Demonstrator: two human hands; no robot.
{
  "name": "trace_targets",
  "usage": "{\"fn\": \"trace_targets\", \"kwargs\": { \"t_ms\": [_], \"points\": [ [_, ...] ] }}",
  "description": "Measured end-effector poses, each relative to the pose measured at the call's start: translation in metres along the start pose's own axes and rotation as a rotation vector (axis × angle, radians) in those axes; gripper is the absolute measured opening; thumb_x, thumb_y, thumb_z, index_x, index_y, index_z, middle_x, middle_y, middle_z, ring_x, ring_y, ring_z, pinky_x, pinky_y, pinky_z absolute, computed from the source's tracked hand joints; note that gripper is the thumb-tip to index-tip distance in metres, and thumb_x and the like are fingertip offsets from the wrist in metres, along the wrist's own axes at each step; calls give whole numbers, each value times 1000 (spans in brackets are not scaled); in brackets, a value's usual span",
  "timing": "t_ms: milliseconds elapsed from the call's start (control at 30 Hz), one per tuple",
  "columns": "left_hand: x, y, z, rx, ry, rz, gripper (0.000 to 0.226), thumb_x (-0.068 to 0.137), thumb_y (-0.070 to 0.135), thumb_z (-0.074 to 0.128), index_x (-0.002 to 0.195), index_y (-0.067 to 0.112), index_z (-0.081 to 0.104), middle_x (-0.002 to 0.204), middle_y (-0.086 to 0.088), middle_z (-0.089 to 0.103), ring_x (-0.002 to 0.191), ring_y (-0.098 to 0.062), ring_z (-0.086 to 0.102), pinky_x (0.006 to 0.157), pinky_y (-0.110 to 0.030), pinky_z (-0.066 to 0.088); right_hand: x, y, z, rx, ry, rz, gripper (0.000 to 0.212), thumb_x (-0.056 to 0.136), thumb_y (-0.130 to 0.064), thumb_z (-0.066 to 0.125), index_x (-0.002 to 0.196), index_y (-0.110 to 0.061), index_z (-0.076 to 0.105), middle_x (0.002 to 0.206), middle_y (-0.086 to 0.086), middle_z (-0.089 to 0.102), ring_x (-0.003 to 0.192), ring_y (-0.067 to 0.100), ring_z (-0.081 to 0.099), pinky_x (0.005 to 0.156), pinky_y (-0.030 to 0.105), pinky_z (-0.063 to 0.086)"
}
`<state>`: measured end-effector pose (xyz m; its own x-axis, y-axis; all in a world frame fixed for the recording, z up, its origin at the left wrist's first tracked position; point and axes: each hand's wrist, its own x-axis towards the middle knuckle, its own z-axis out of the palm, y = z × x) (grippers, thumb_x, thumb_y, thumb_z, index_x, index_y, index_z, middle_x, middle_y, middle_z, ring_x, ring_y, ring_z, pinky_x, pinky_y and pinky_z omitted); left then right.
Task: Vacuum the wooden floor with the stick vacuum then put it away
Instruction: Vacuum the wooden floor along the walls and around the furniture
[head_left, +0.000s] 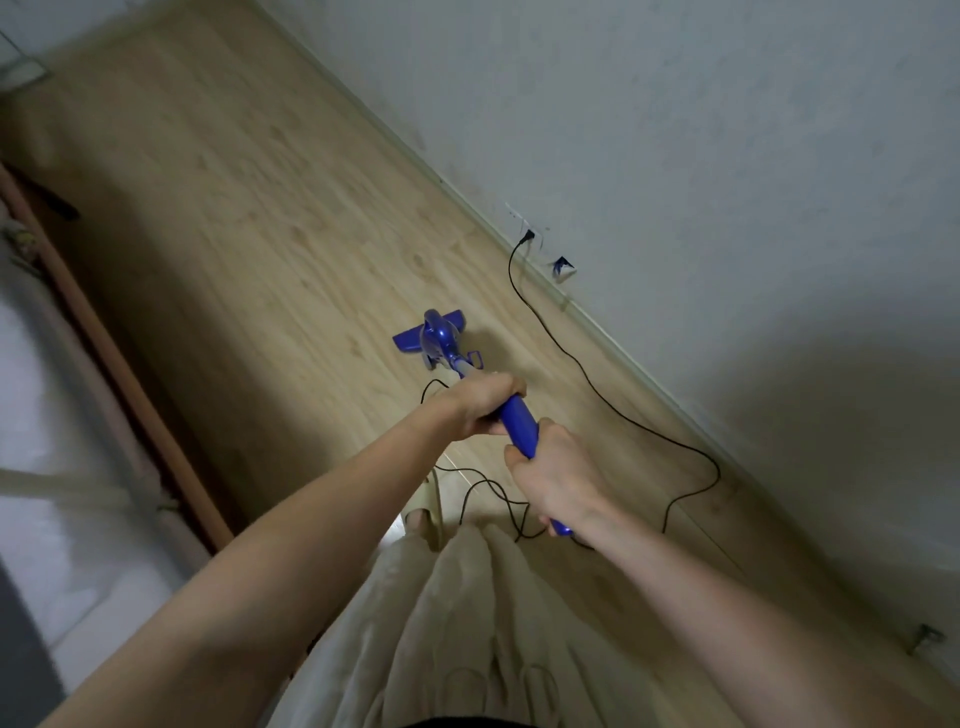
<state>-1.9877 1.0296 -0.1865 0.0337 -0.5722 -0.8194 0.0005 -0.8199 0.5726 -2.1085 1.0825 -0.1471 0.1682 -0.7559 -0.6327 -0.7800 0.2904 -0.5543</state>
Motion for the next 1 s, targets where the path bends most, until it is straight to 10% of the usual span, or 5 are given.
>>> {"fn": "trace_targets", "kwargs": {
  "t_ms": [500, 1000],
  "points": [
    [106, 58, -105, 55, 53, 5, 12, 91, 14, 56, 93, 7, 46, 76, -6, 53, 64, -14, 55, 44, -19, 50, 130, -79, 44, -60, 88, -11, 23, 94, -34, 57, 99, -12, 48, 75, 1, 52, 61, 19, 51, 62, 36, 49],
    [208, 120, -244, 35, 236, 87, 38, 89, 19, 56, 122, 3, 45, 98, -12, 57, 81, -24, 58, 63, -34, 56, 262, -206, 89, -11, 65, -22, 23, 91, -33, 54, 96, -12, 47, 73, 5, 51, 60, 22, 49, 63, 44, 52]
  ]
}}
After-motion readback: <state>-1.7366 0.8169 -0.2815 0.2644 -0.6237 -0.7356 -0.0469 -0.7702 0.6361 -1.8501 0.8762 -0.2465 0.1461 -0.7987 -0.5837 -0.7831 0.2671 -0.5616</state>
